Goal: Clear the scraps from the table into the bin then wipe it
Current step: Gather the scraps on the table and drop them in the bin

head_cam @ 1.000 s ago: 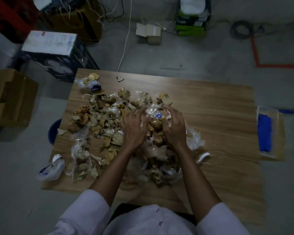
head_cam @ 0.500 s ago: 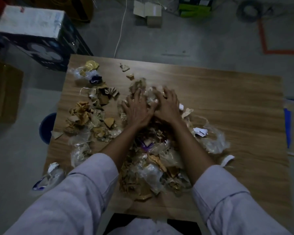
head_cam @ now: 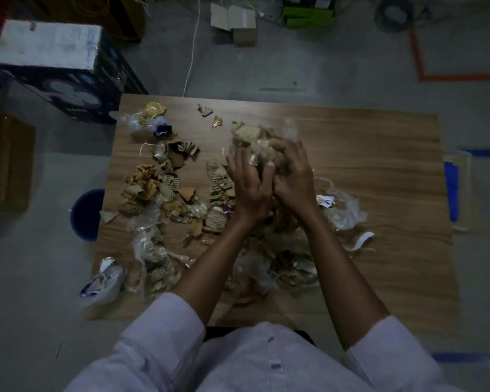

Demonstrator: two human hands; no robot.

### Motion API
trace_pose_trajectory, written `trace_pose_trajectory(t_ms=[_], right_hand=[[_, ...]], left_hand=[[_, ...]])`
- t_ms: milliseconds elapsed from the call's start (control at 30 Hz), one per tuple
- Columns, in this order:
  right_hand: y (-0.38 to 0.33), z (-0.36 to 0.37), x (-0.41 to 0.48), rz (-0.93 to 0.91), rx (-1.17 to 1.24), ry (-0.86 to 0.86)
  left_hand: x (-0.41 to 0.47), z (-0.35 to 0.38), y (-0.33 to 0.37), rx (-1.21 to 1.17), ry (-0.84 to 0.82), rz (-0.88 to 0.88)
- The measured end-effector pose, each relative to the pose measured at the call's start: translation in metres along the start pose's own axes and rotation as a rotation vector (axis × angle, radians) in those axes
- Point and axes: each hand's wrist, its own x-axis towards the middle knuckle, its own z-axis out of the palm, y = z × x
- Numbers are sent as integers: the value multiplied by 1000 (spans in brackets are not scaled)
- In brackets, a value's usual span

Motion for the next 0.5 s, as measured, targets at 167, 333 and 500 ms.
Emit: trace_pose_trajectory(t_ms=[167, 333, 500], right_hand=[[-1, -36, -78, 171, 169, -29], [40, -35, -133, 249, -6, -140], [56, -30, -152, 346, -128, -108]], left_hand=[[-70, 7, 14, -50, -1, 124], [-112, 28, -15, 21, -111, 29], [-123, 37, -32, 150, -139, -53]])
